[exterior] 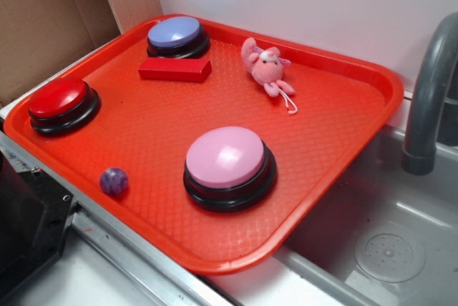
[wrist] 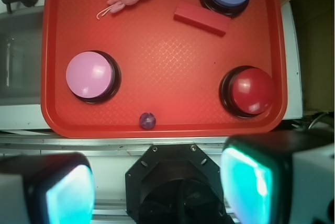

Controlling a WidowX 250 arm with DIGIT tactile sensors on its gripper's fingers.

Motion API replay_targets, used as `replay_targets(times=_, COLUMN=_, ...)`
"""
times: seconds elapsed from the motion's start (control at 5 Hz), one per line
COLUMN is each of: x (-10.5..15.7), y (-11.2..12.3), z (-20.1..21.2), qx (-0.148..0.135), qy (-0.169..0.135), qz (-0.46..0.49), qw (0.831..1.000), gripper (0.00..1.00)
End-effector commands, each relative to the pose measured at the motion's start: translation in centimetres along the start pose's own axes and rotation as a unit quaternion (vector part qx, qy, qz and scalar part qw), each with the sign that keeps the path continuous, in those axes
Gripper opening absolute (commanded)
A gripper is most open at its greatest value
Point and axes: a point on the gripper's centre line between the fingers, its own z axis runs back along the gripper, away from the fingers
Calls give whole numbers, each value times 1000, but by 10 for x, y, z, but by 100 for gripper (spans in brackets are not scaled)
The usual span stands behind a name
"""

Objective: Push the red button.

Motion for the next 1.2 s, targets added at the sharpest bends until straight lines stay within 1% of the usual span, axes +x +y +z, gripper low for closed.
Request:
replay_targets(times=0.0, x=0, y=0, z=0, qx=0, qy=0, qz=0, qw=1000, gripper=100)
replay_targets(times=0.2, x=13, y=51, z=-50, qx=-28, qy=45, qz=84, qw=995, gripper=100)
replay_targets(times=0.4, x=28, y=107, z=-89, qx=27, qy=68, qz=119, qw=990, gripper=100)
replay_targets(times=0.6, x=43, y=138, z=-118, qx=56, qy=36, qz=103, qw=992, gripper=100)
replay_targets(times=0.8, x=46, y=145, z=-157, qx=68, qy=19, qz=70, qw=995, gripper=100)
replay_targets(times=1.0, x=42, y=147, z=-178, qx=65, qy=8, qz=61, qw=996, gripper=100)
